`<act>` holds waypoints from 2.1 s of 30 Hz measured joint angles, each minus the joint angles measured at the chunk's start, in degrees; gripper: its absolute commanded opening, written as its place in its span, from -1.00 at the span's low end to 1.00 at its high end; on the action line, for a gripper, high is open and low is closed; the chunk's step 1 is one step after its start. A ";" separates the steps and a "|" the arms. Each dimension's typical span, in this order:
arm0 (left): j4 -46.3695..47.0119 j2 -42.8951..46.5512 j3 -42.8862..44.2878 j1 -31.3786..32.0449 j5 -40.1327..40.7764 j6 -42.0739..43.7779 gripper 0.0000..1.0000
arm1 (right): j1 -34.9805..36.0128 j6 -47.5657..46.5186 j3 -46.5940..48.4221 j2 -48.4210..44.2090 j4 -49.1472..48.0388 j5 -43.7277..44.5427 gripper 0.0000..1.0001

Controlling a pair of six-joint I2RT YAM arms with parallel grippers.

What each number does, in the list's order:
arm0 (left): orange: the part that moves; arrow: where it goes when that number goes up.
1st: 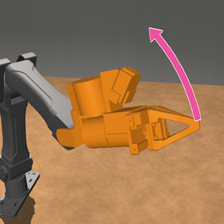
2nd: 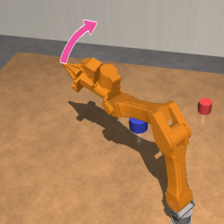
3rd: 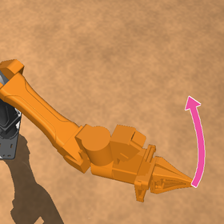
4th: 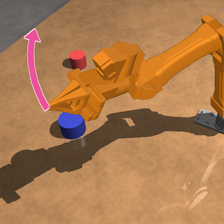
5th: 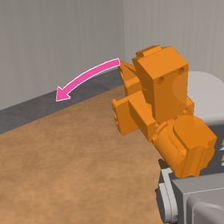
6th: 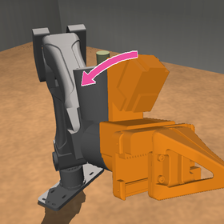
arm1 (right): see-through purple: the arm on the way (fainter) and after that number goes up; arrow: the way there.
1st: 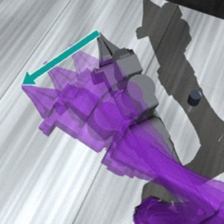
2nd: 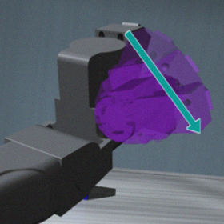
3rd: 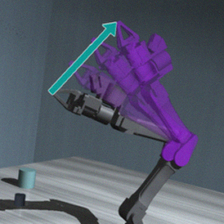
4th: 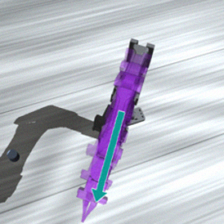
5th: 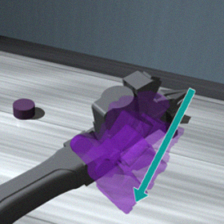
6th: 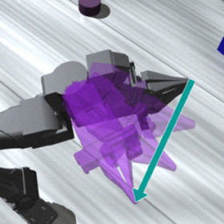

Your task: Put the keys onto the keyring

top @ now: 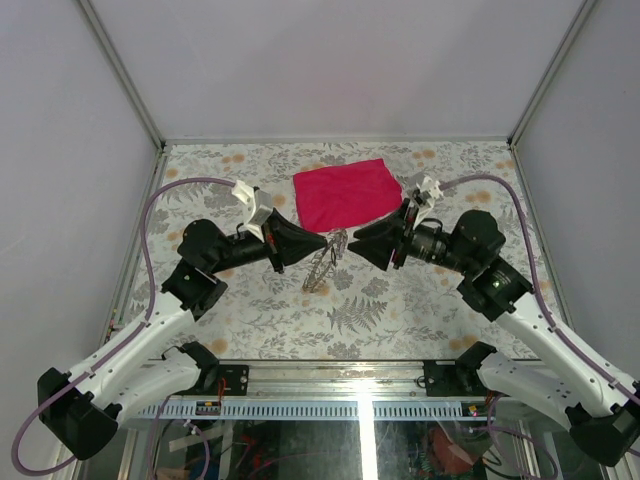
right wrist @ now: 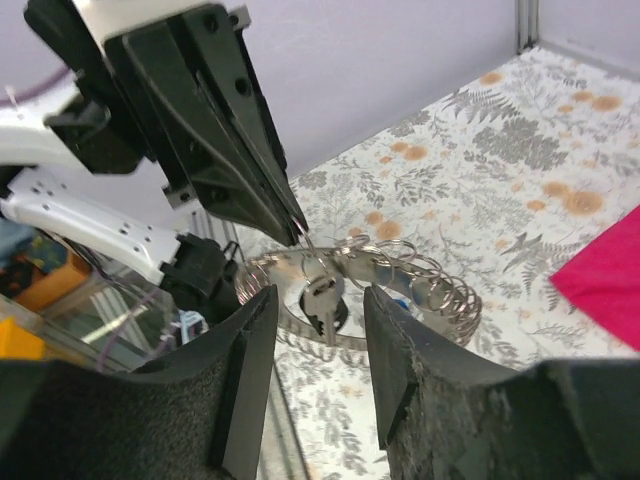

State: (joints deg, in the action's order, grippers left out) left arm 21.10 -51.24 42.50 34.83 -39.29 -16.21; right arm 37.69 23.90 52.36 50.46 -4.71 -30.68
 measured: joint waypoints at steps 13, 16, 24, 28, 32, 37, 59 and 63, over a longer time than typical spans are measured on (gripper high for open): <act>3.10 -0.98 0.02 0.00 -5.75 -1.42 -1.00 | 0.00 -12.81 -10.54 -3.06 -19.06 -9.25 -0.22; 3.41 -1.31 0.02 0.00 -6.43 -1.60 -1.00 | 0.00 -14.01 -10.54 -2.64 -19.91 -10.71 -0.25; 3.80 -1.90 0.02 0.00 -7.37 -2.03 -1.00 | 0.00 -14.78 -10.43 -0.44 -20.09 -13.11 -0.29; 3.89 -1.90 0.02 0.00 -7.98 -2.10 -1.00 | 0.00 -14.93 -10.43 0.39 -20.09 -14.01 -0.30; 4.31 -2.21 0.02 0.00 -8.48 -2.21 -1.00 | 0.00 -14.86 -10.38 1.36 -20.92 -14.67 -0.30; 4.83 -2.62 0.04 0.00 -9.16 -2.36 -1.00 | 0.00 -14.40 -10.34 2.40 -22.23 -15.61 -0.32; 5.46 -3.45 0.68 0.00 -9.84 -2.60 -1.00 | 0.13 -11.82 -10.10 6.03 -26.08 -18.56 -0.72; 5.44 -3.76 0.68 -0.02 -9.81 -2.58 -1.00 | 0.20 -11.47 -10.01 6.45 -26.27 -19.21 -1.00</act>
State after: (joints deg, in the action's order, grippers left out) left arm 26.55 -55.00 43.18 34.81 -49.10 -18.79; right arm 37.89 12.43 42.35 56.90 -30.98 -49.89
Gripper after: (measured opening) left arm 0.011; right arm 0.086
